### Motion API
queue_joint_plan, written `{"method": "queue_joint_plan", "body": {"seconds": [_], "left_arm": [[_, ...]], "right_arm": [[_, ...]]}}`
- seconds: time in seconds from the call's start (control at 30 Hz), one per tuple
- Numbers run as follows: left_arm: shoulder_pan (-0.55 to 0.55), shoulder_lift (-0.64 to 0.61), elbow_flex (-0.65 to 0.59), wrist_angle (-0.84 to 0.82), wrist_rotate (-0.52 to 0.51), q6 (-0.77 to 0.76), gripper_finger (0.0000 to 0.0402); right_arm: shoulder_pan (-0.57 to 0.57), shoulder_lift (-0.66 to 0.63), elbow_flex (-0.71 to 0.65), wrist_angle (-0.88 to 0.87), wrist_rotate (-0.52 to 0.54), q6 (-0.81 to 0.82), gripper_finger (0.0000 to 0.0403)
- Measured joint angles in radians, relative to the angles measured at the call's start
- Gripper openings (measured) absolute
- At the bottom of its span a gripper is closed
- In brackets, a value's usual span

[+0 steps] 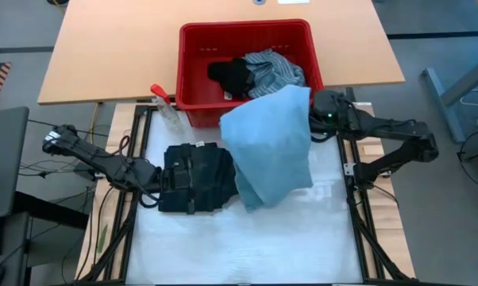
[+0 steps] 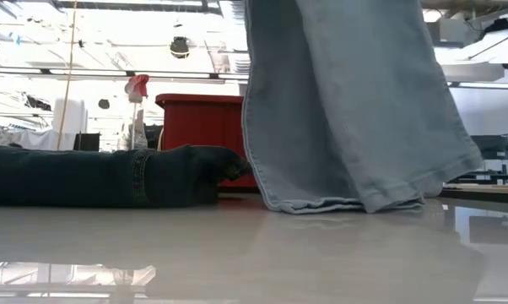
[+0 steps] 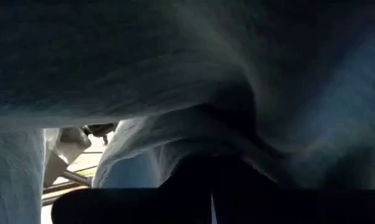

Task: Fold Laundry from Bin
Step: Fold the light blue pants

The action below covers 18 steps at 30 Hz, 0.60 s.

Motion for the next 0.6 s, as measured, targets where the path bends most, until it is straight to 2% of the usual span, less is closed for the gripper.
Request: {"method": "queue_joint_plan", "body": {"seconds": [0.17,0.43,0.6], "left_arm": [[0.034,0.001,0.000,0.001,-0.118,-0.009,0.0171],[0.117,0.043,0.000,0.075,-0.115,-0.029,0.0171],[0.129,0.085,0.000,0.154,-0.212,-0.017,0.0171]], "right_arm": [[-0.009,0.009,0.000,0.005,0.000,0.041,0.0020],[-0.010,0.014,0.000,0.014,-0.001,0.096,0.0020],[-0.009,0.014,0.000,0.010,-0.001,0.099,0.0020]]}}
